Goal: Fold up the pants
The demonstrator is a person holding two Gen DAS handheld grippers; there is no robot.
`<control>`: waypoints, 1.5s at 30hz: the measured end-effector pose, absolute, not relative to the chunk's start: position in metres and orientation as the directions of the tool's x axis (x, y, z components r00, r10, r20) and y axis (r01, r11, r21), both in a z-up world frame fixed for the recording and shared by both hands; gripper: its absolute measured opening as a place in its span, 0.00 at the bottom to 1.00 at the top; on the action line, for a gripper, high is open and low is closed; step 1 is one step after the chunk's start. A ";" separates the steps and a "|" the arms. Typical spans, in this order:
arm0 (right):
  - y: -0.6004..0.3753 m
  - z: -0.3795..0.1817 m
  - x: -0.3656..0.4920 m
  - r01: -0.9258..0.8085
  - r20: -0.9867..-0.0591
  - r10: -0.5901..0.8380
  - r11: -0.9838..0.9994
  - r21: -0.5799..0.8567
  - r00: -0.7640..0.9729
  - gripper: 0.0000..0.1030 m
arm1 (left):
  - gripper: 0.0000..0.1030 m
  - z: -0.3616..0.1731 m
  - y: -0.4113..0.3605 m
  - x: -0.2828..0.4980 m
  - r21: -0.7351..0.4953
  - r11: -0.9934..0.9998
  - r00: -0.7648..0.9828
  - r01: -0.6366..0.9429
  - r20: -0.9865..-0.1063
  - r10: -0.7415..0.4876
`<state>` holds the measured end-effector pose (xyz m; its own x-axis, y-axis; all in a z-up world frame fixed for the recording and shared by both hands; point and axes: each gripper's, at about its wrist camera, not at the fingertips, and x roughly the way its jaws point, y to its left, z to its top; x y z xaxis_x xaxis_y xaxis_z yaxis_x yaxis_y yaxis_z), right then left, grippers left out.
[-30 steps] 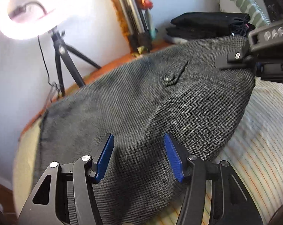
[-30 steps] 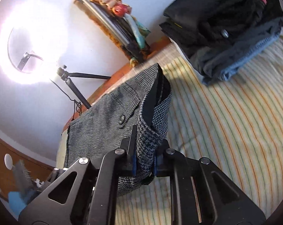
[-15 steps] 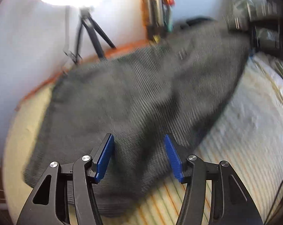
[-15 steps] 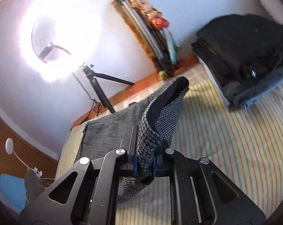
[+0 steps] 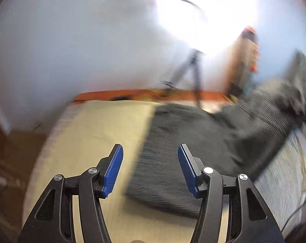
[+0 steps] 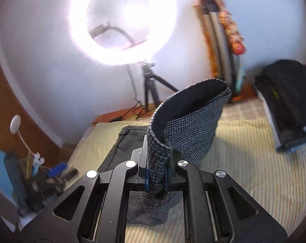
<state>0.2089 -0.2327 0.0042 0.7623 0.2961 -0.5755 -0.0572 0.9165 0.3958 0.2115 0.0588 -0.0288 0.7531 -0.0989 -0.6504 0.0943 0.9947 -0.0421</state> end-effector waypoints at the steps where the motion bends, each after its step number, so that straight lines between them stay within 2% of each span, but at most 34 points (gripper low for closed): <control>1: -0.224 0.005 0.212 -0.074 -0.578 0.303 0.920 0.385 0.758 0.11 | 0.54 -0.027 0.075 0.214 -0.062 0.997 0.756 0.051 -0.650 -0.079; 5: -0.191 0.006 0.220 -0.128 -0.587 0.323 0.928 0.349 0.743 0.11 | 0.54 -0.037 0.110 0.220 -0.054 0.997 0.756 -0.057 -0.655 0.007; 13: -0.115 -0.012 0.242 -0.244 -0.629 0.387 0.921 0.304 0.675 0.11 | 0.54 -0.035 0.145 0.223 -0.141 0.982 0.763 -0.129 -0.647 0.007; 22: -0.016 -0.084 0.264 -0.375 -0.768 0.386 0.904 0.204 0.512 0.11 | 0.54 -0.031 0.172 0.221 -0.180 0.961 0.775 -0.210 -0.630 0.051; 27: -0.001 -0.107 0.264 -0.392 -0.803 0.363 0.903 0.177 0.473 0.11 | 0.54 -0.028 0.175 0.220 -0.180 0.959 0.778 -0.219 -0.625 0.060; 30: -0.004 -0.111 0.268 -0.393 -0.804 0.385 0.896 0.207 0.453 0.12 | 0.54 -0.027 0.171 0.221 -0.177 0.961 0.778 -0.212 -0.626 0.056; 33: -0.013 -0.108 0.265 -0.416 -0.784 0.458 0.864 0.282 0.419 0.26 | 0.54 -0.025 0.167 0.220 -0.168 0.964 0.780 -0.207 -0.623 0.059; 35: -0.019 -0.104 0.261 -0.439 -0.756 0.531 0.825 0.357 0.382 0.42 | 0.54 -0.024 0.166 0.219 -0.168 0.964 0.781 -0.204 -0.622 0.057; 39: -0.051 -0.080 0.235 -0.470 -0.655 0.649 0.750 0.465 0.387 0.43 | 0.54 -0.024 0.161 0.218 -0.177 0.967 0.778 -0.185 -0.627 0.034; 45: -0.132 -0.064 0.226 -0.369 -0.631 0.580 0.815 0.447 0.516 0.43 | 0.54 -0.030 0.127 0.219 -0.186 0.980 0.751 -0.068 -0.656 -0.072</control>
<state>0.2257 -0.1323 -0.0642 0.5158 0.5800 -0.6306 -0.3691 0.8146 0.4474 0.2188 0.1266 -0.0301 0.7514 -0.0718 -0.6559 -0.0684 0.9802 -0.1856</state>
